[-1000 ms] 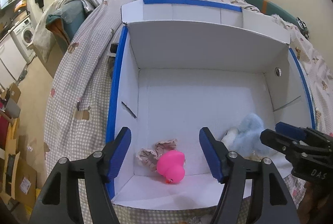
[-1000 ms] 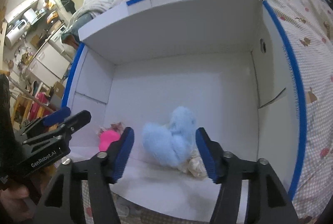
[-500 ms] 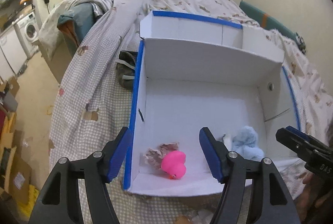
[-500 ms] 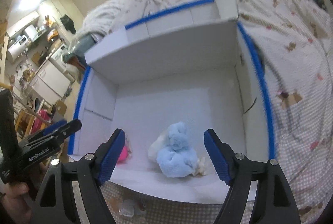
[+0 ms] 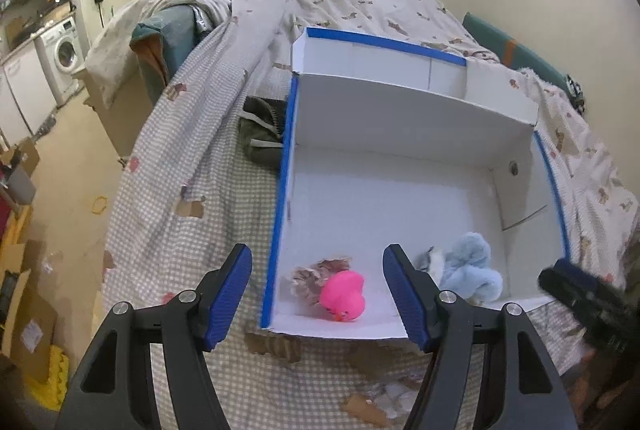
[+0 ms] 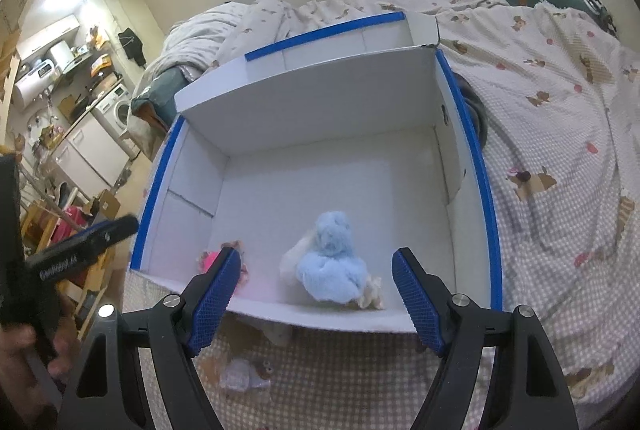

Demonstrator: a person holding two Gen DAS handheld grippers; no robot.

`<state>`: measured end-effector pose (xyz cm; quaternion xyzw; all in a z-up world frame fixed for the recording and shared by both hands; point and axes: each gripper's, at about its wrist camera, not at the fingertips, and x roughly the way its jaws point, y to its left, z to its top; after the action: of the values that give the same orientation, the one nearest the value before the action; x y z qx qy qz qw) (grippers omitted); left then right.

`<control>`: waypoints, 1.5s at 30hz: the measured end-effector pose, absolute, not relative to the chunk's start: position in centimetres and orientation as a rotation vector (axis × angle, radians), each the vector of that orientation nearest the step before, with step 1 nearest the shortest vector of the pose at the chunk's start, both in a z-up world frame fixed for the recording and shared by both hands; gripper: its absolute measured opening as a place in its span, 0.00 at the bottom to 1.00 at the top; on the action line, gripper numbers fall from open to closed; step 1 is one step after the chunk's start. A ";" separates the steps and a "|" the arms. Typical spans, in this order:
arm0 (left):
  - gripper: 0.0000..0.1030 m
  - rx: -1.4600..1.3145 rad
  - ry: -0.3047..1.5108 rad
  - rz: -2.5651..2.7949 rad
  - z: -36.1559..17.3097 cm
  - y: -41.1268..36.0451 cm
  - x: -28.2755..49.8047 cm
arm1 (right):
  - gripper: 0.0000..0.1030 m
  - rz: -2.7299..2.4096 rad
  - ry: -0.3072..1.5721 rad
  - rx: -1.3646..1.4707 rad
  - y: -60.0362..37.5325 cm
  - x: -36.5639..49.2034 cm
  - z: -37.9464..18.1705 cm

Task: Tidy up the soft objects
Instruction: 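Withdraw both grippers from the box toward the items on the bedspread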

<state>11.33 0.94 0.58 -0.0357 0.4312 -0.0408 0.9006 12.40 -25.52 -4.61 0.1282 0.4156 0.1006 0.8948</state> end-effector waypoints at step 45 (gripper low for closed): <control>0.64 -0.197 1.204 0.023 -6.0 4.7 7.1 | 0.80 0.394 1.355 0.318 -15.5 10.5 -15.8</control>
<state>7.06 4.65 -6.04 -0.0926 0.5655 0.0110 0.8195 10.45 -15.54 -15.84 0.1457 0.6200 0.1804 0.7496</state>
